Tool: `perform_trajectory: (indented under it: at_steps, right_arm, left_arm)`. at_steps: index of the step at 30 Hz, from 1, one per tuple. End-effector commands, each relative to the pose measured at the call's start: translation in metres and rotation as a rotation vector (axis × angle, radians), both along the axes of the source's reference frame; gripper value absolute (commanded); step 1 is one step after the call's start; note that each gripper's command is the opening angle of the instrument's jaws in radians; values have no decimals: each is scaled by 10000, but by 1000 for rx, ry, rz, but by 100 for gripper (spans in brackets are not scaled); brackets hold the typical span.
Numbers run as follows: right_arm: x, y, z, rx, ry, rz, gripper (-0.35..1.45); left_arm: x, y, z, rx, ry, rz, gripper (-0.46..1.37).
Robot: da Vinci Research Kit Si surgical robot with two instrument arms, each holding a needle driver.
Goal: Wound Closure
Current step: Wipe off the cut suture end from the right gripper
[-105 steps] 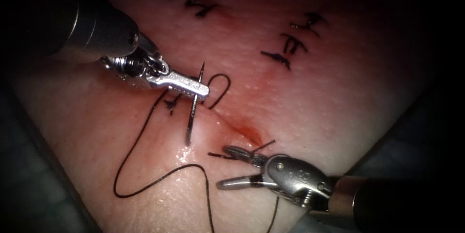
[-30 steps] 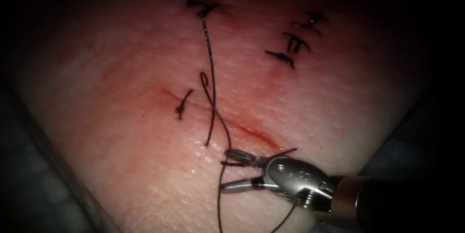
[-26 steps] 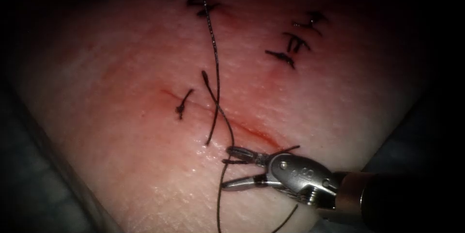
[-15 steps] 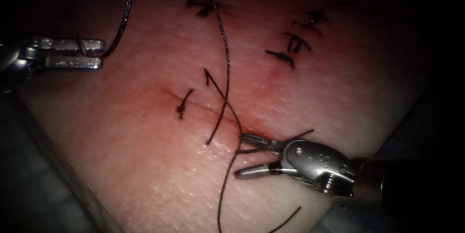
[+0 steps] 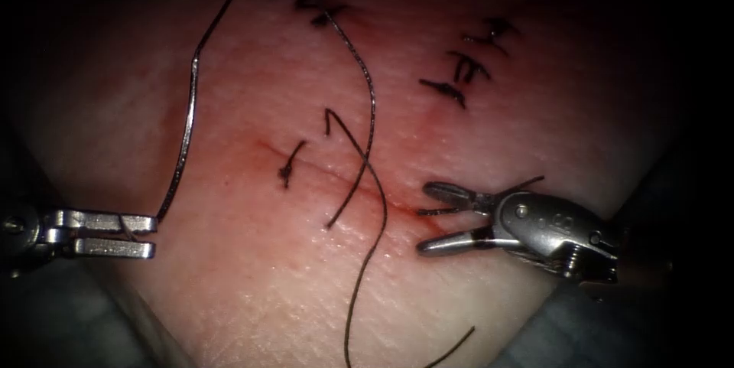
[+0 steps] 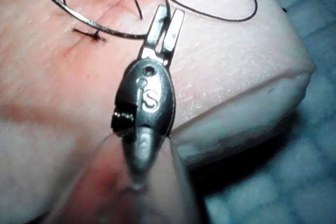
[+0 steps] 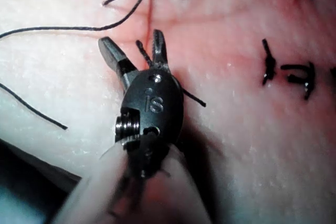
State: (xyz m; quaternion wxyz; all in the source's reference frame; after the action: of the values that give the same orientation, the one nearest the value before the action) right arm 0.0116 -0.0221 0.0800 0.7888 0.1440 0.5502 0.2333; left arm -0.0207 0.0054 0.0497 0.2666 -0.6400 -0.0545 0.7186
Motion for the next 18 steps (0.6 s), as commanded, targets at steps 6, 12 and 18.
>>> perform_trajectory:
  at_steps: [6, 12, 18]
  right_arm:
    - [-39, 13, 17, -260, -407, -84, 96]
    - [-73, 15, 37, -118, -128, 70, 57]
    - [-109, -2, 85, -91, -102, 103, 58]
  left_arm:
    - [24, 15, -6, 17, 2, -13, -35]
    - [36, 18, -6, 19, 12, -31, -35]
    - [35, 18, -6, 18, 12, -31, -35]
